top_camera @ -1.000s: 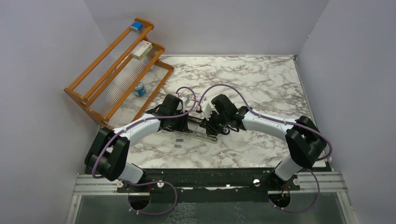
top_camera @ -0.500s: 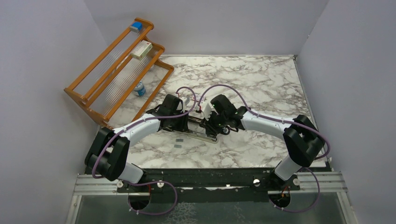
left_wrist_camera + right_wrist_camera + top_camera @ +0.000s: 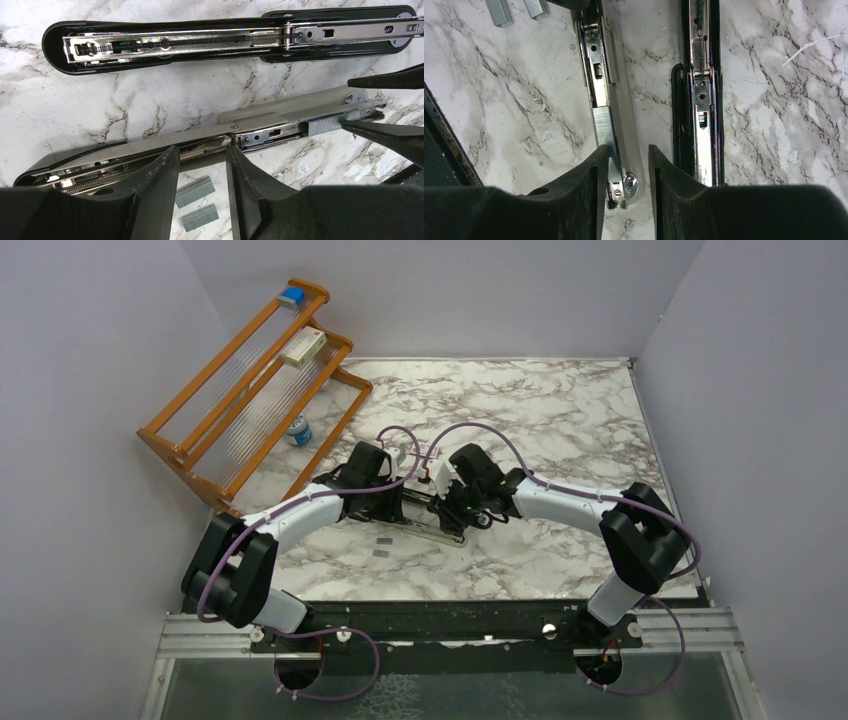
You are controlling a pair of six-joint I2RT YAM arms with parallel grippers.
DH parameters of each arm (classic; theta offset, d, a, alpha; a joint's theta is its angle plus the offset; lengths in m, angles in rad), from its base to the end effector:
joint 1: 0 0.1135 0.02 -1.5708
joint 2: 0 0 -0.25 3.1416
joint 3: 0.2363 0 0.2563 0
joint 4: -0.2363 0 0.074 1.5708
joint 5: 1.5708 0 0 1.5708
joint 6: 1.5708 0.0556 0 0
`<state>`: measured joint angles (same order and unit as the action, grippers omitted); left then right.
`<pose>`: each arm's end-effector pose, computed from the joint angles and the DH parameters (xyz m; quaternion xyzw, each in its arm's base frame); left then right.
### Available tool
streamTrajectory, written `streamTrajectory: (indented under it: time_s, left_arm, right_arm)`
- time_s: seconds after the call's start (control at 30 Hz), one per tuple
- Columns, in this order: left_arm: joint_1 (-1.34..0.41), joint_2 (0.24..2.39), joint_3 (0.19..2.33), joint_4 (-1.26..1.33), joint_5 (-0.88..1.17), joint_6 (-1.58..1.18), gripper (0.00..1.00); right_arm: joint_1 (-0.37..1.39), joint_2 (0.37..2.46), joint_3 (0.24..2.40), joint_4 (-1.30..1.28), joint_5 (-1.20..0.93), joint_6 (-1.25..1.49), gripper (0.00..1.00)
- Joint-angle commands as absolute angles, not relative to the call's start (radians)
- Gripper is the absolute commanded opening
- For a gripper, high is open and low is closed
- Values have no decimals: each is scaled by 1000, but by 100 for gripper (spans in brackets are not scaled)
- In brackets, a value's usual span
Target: Load the staples into the stapler
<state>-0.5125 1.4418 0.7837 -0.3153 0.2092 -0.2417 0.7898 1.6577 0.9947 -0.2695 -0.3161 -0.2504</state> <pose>0.2505 -0.1542 0.1503 0.1588 0.9376 -0.2005 0.2354 0.2345 0.2612 0.1546 -0.5088 0.7891 0.2266 0.2588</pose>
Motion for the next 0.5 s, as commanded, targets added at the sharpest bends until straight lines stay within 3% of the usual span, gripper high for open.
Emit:
streamTrajectory:
  time_s: [0.0, 0.47]
  left_arm:
    - [-515, 1475, 783, -347, 195, -227, 43]
    - [-515, 1474, 782, -347, 195, -227, 43]
  right_arm:
    - [784, 1691, 980, -266, -324, -247, 37]
    - [784, 1691, 1015, -253, -354, -241, 37]
